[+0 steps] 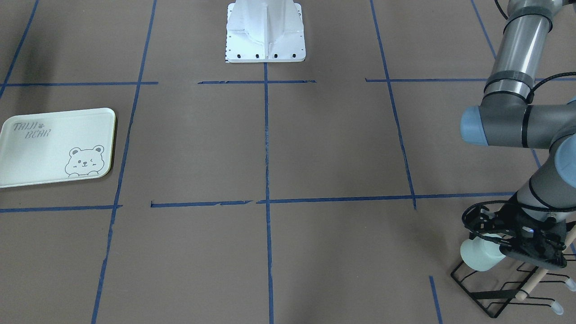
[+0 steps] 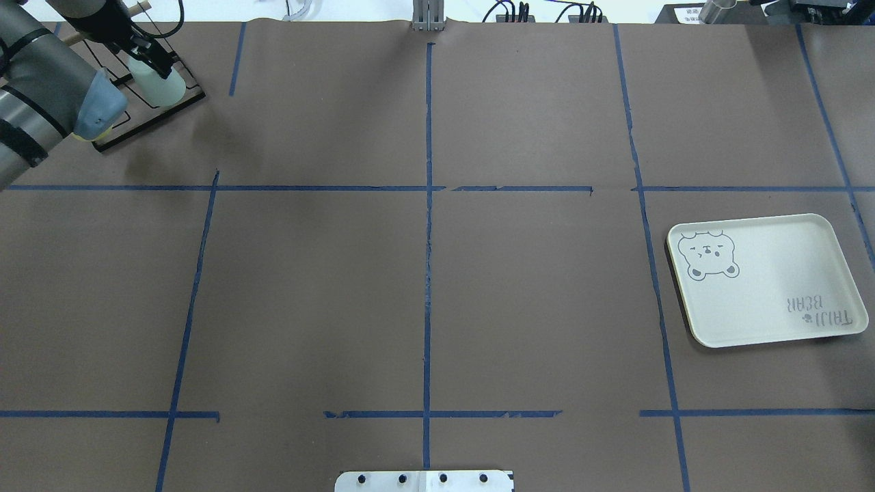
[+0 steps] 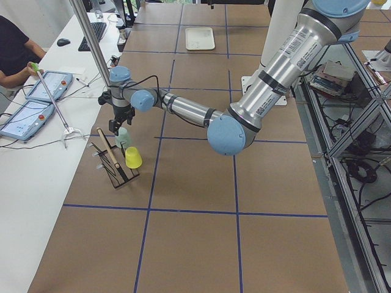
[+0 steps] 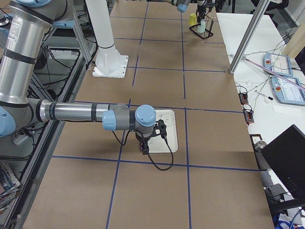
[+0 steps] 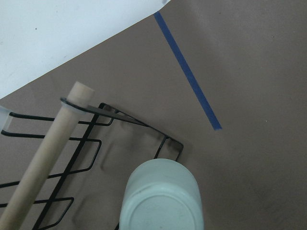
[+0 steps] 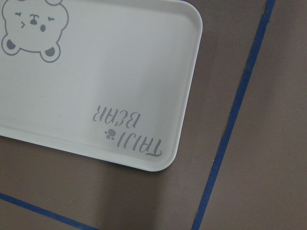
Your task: Left arm grabs green cup and hands to right arm on tray
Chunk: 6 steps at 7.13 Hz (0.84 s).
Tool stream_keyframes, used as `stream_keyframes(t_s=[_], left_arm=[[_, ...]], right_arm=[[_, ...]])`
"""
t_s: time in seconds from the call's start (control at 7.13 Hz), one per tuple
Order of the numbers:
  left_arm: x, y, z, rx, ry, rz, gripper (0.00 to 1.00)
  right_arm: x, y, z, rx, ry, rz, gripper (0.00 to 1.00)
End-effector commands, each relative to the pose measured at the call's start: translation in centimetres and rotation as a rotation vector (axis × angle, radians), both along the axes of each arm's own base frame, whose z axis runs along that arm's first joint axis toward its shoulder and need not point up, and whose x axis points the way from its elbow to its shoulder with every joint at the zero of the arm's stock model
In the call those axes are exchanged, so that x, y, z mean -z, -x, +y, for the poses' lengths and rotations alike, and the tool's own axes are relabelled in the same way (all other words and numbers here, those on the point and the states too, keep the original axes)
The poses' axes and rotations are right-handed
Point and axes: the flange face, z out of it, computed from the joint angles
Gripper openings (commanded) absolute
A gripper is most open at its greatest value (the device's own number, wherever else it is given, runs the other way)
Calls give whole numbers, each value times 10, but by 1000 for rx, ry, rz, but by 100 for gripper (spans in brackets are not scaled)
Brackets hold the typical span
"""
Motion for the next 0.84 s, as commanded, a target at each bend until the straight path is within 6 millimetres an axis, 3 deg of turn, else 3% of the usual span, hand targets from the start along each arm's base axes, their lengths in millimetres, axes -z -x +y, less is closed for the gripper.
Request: stream_keyframes(t_s=[0.0, 0.7], left_arm=[[-10, -9, -1, -8, -3, 3, 100], [-16, -23, -10, -20, -10, 4, 96]], right_arm=[[0, 2, 0, 4, 0, 1, 100], [-3, 3, 0, 6, 7, 0, 100]])
